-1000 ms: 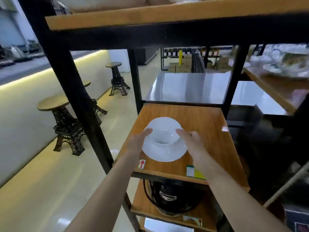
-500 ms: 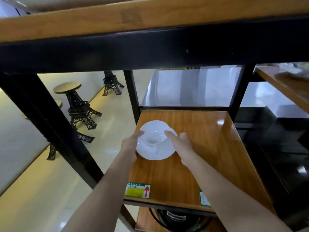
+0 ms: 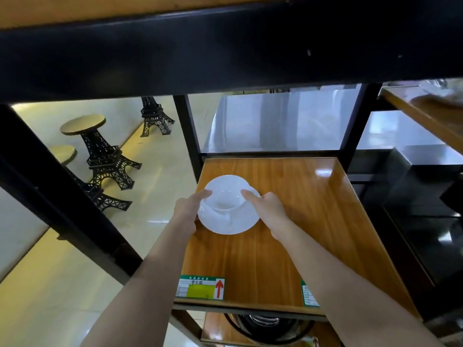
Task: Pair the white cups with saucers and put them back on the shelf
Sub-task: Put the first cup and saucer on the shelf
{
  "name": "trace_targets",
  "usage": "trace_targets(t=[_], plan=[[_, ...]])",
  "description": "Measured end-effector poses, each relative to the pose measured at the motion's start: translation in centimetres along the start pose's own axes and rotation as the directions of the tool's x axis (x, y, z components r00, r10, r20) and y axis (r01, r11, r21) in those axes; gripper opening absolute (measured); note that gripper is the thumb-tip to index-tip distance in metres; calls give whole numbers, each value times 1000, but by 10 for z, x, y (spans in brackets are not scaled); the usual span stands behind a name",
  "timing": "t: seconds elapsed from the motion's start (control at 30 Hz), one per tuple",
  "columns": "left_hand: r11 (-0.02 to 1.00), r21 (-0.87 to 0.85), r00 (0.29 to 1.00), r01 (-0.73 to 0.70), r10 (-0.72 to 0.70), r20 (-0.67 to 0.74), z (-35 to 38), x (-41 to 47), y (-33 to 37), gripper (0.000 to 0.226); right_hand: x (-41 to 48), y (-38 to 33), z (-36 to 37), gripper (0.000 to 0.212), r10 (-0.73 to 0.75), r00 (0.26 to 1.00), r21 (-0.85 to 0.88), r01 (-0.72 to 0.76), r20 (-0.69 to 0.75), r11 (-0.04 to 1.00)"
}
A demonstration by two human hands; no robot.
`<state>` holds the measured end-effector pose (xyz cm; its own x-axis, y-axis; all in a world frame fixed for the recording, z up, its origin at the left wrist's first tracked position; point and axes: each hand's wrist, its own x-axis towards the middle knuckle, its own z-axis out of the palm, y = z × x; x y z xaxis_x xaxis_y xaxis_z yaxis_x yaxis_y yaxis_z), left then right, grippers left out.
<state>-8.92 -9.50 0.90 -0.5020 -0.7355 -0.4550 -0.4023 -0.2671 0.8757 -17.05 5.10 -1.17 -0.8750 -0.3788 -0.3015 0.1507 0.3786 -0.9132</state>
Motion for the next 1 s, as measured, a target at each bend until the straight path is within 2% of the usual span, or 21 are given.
trace_targets(t=[0.13, 0.23, 0.3, 0.4, 0.53, 0.67, 0.77, 0.87, 1.0], plan=[[998, 68, 999, -12, 10, 33, -2, -1, 2, 50, -3, -6, -4, 71, 41, 999, -27, -40, 27, 999], [991, 107, 997, -76, 76, 4, -6, -7, 5, 51, -8, -10, -14, 90, 8, 1000, -81, -8, 2, 997], [970, 172, 980, -174, 188, -67, -11, -13, 2, 62, -15, -10, -23, 92, -53, 998, -109, 50, -31, 993], [890, 285, 903, -355, 405, -141, -19, -32, -7, 75, -32, -6, -38, 91, -143, 989, -132, 136, -43, 982], [751, 431, 819, -500, 572, -45, -27, -70, -25, 69, -65, 7, -56, 86, -323, 945, -237, 301, -59, 924], [542, 554, 675, -632, 736, 49, -29, -113, -51, 61, -113, 28, -71, 89, -456, 889, -307, 424, -36, 852], [448, 603, 645, -660, 749, 150, -30, -147, -71, 65, -157, 44, -76, 90, -480, 877, -426, 430, -11, 796], [436, 562, 645, -702, 724, 243, -31, -181, -88, 73, -201, 57, -86, 89, -484, 875, -526, 398, -30, 752], [351, 465, 545, -813, 740, 395, -26, -225, -112, 67, -267, 78, -105, 92, -517, 838, -500, 379, -171, 779]])
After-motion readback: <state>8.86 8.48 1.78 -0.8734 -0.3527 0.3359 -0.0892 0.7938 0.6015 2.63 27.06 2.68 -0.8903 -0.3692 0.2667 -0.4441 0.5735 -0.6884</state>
